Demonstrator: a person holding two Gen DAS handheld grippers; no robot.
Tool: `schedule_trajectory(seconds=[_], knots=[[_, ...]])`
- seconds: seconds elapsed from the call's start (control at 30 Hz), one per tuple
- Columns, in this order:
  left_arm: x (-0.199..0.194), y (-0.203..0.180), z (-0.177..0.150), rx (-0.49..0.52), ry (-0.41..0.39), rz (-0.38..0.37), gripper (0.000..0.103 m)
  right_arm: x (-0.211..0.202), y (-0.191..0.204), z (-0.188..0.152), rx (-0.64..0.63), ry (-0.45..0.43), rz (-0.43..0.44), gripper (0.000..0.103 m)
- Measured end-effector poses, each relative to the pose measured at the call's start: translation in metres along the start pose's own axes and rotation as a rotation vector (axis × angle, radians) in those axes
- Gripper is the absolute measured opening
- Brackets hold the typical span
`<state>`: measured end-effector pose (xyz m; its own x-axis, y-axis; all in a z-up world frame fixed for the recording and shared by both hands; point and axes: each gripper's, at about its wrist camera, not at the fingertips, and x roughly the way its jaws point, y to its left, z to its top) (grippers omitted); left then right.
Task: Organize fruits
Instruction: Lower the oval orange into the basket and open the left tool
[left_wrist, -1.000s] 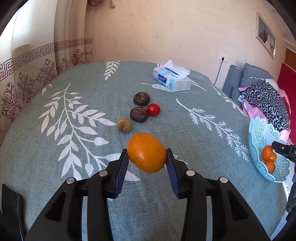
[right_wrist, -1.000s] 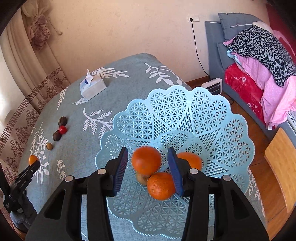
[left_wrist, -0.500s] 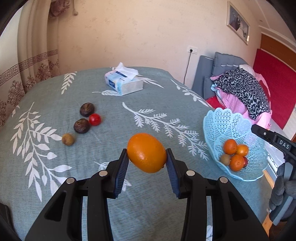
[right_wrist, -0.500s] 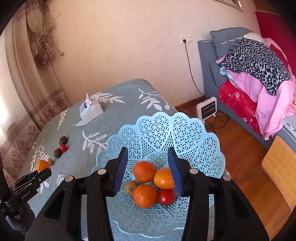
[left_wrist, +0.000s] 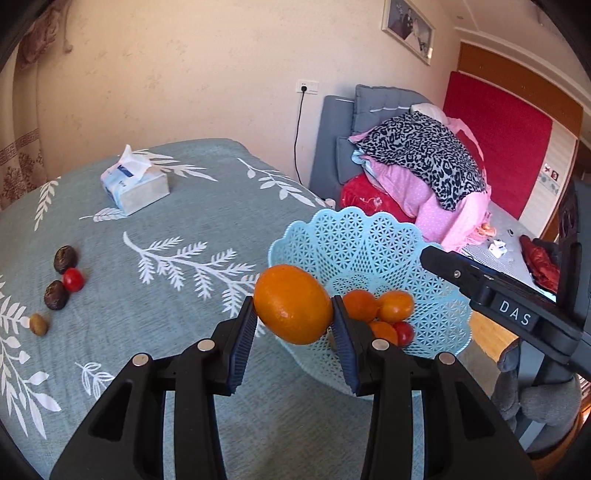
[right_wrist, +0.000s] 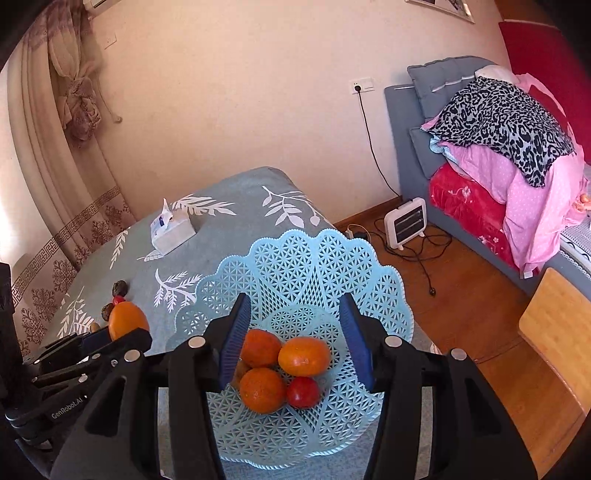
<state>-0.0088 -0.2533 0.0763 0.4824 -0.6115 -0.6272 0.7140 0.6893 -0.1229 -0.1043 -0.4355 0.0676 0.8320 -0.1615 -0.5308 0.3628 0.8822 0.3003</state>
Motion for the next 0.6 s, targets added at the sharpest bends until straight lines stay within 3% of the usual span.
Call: schedule_trajectory(seconds=[0.13,0.17,0.2,0.23,0.5,0.6], knots=[[0.01,-0.013,0.002,0.017,0.006,-0.028,0.043,-0.001,-0.004,-0.001,0.012,-0.003,0.001,0.051],[0.012,-0.015,0.002,0.017,0.004,-0.024,0.048,-0.001,-0.004,-0.001,0.014,-0.001,0.001,0.051],[0.012,-0.016,0.002,0.017,-0.002,-0.02,0.065,0.0,-0.005,-0.001,0.017,0.0,0.0,0.051],[0.01,-0.015,0.001,0.015,-0.015,-0.015,0.071,0.0,-0.005,-0.001,0.018,0.001,0.0,0.051],[0.001,0.009,-0.005,-0.025,-0.027,0.041,0.071,0.002,0.003,-0.005,0.013,0.008,0.009,0.053],[-0.005,0.023,-0.007,-0.064,-0.027,0.06,0.08,0.002,0.011,-0.006,-0.007,0.007,0.015,0.053]])
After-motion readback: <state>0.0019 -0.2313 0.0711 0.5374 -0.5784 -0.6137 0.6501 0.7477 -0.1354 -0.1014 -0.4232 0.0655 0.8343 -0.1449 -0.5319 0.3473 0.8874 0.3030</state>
